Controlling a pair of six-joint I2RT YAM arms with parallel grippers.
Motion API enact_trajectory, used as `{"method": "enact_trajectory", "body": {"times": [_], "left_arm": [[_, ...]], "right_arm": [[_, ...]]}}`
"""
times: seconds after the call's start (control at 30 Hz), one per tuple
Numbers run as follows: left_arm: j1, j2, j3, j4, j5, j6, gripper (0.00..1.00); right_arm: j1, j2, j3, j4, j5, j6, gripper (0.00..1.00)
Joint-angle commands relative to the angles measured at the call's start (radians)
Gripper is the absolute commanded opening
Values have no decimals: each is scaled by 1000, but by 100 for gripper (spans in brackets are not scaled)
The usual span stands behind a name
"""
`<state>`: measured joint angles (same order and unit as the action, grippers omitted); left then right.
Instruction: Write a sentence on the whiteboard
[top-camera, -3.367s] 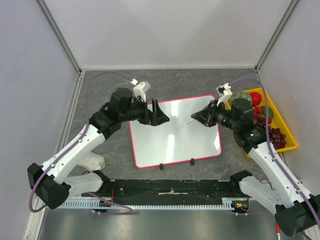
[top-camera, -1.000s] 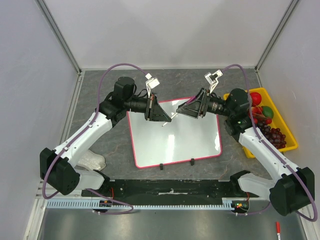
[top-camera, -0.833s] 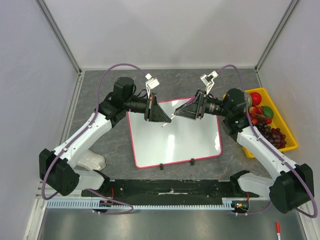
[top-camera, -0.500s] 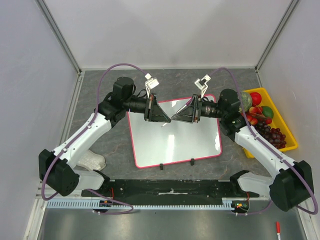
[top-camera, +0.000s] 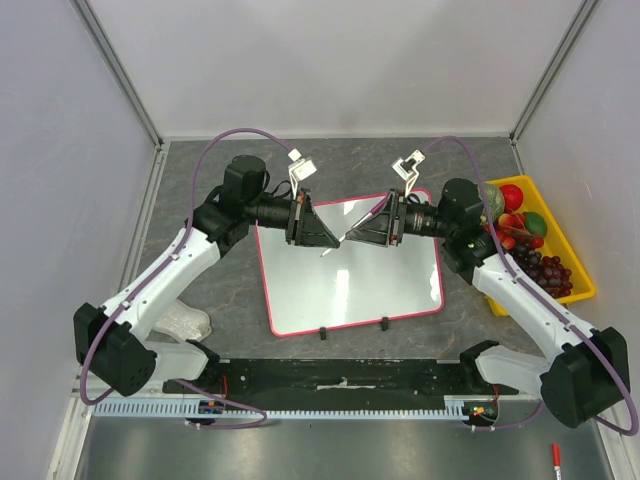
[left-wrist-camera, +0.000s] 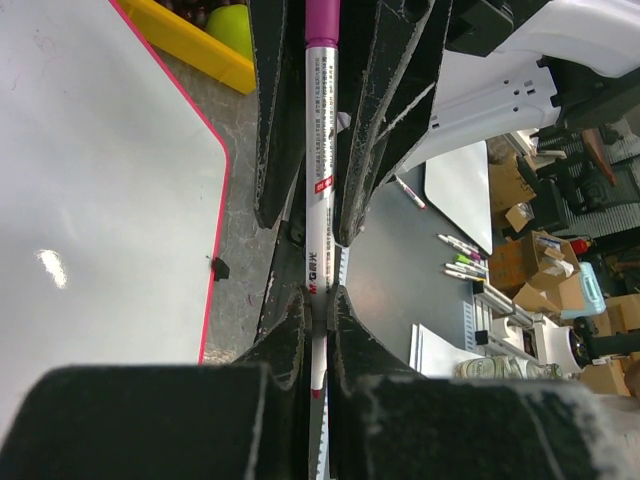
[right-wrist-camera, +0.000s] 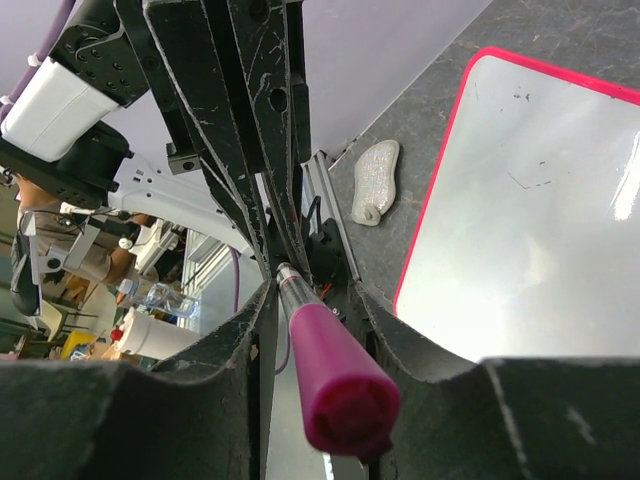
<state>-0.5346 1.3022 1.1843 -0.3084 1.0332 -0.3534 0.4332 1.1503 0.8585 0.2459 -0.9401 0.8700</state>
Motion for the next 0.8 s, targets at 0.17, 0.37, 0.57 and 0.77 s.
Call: {"method": "enact_trajectory", "body": {"times": [0.17, 0.37, 0.57, 0.77], "left_arm": [[-1, -37, -20, -1, 19, 39, 2], [-1, -41, -29, 2, 16, 37, 2], [-1, -43, -31, 2, 13, 41, 2], [-1, -44, -31, -8, 10, 50, 2]], "right_arm": [[-11, -32, 22, 59, 11, 37, 37], [-13, -29, 5, 121, -2, 81, 31], [-13, -29, 5, 89, -22, 58, 29], [-13, -34, 13, 17, -34, 3, 30]]}}
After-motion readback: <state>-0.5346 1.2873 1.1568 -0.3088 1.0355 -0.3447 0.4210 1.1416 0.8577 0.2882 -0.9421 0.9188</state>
